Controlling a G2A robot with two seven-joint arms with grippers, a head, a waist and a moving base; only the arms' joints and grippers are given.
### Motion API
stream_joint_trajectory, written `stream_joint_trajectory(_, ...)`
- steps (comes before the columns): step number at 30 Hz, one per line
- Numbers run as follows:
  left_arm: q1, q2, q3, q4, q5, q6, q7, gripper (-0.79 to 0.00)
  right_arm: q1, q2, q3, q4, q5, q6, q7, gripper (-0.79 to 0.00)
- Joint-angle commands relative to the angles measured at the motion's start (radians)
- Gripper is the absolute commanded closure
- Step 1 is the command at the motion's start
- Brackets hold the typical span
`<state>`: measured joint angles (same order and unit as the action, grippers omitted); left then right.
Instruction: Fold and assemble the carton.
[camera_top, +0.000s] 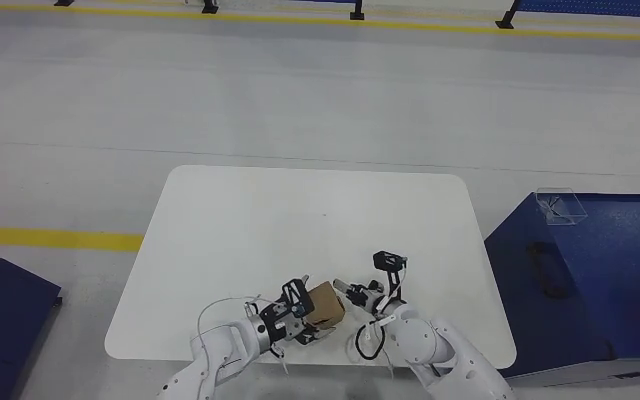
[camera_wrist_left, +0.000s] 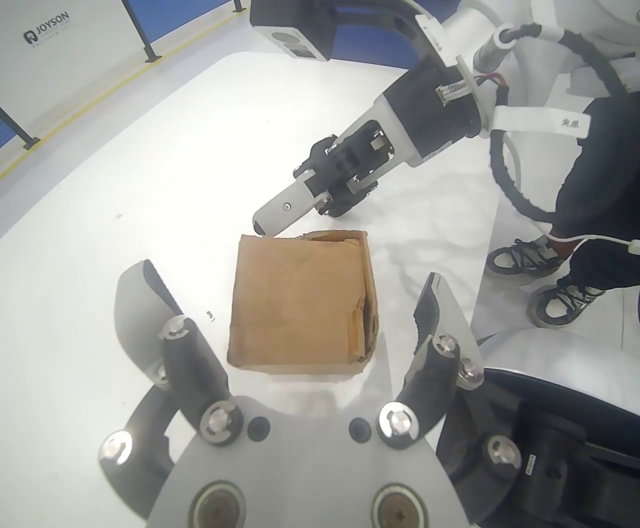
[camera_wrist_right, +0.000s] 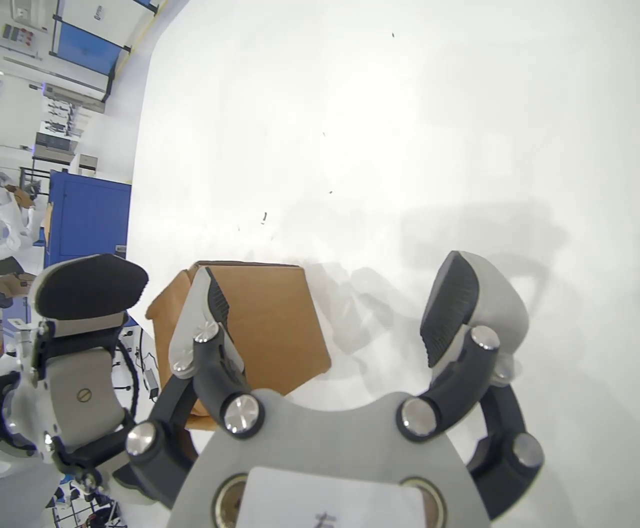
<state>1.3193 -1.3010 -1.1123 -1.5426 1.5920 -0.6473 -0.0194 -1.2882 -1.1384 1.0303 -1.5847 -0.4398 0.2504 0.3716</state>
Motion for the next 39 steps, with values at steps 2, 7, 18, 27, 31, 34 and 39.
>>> stream_joint_trajectory(2,-0.002,0.002,0.002,0.008,0.006,0.011,0.004,-0.785,-0.001,-0.001,0.012,0.007,0.011,-0.007,0.0,-0.785)
stream_joint_trajectory(7,0.002,0.006,0.007,0.019,0.017,0.019,-0.004,-0.717,-0.01,-0.001,0.038,0.012,0.032,-0.015,0.005,-0.785)
stream_joint_trajectory(18,-0.003,0.012,0.012,0.034,-0.019,0.016,-0.013,-0.166,-0.034,-0.002,0.078,0.004,0.048,-0.024,0.007,-0.785)
stream_joint_trajectory(27,0.022,0.008,-0.012,0.01,-0.27,0.022,0.039,0.0,-0.058,0.001,0.159,-0.024,0.117,-0.043,0.005,-0.785)
stream_joint_trajectory(31,0.044,-0.004,-0.023,0.008,-0.578,0.066,-0.018,0.0,-0.077,0.005,0.229,-0.038,0.198,-0.049,0.014,-0.785)
stream_joint_trajectory(34,0.038,-0.014,-0.023,0.022,-0.879,0.13,-0.141,0.0,-0.088,0.009,0.27,-0.042,0.241,-0.041,0.034,-0.785)
stream_joint_trajectory(39,-0.043,-0.018,-0.027,0.112,-1.265,0.27,-0.458,0.0,-0.089,0.011,0.296,-0.04,0.256,-0.039,0.059,-0.785)
